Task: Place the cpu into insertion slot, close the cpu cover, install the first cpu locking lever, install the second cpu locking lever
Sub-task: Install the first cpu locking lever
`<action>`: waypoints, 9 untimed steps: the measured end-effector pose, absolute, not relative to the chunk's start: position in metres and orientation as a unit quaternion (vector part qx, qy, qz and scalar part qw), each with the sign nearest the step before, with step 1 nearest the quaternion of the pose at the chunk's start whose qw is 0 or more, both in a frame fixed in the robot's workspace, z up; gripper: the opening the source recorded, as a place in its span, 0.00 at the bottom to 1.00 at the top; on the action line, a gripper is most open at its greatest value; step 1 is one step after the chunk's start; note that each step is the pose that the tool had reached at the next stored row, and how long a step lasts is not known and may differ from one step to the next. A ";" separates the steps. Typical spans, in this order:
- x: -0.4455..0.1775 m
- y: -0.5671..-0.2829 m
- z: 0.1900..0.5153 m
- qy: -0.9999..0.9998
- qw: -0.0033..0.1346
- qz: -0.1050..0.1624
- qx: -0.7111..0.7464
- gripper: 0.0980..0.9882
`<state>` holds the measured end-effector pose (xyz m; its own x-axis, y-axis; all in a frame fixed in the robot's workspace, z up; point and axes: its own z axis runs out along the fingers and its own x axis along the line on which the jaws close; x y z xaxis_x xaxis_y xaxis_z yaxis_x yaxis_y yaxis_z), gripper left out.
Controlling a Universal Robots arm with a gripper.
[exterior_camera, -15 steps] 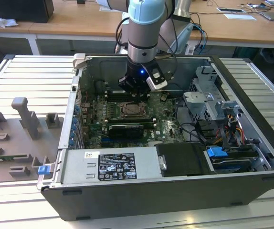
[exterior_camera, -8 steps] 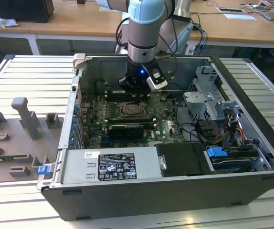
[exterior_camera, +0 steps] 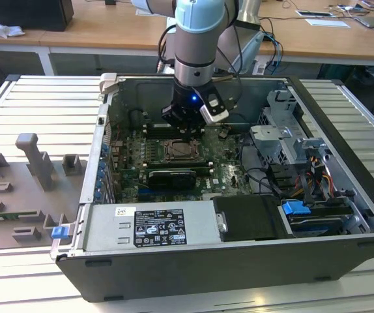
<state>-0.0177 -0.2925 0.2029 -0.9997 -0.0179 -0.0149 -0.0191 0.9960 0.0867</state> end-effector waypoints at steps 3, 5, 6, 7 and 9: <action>-0.017 -0.292 0.204 0.999 0.007 0.044 -0.009 0.01; -0.017 -0.292 0.204 0.999 0.007 0.042 -0.009 0.01; -0.017 -0.292 0.204 0.999 0.007 0.039 -0.008 0.01; -0.016 -0.293 0.204 0.999 0.007 0.037 -0.008 0.01; -0.016 -0.293 0.204 0.999 0.007 0.034 -0.008 0.01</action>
<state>-0.0156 -0.2925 0.2039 -0.9998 -0.0158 -0.0144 -0.0168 0.9975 0.0685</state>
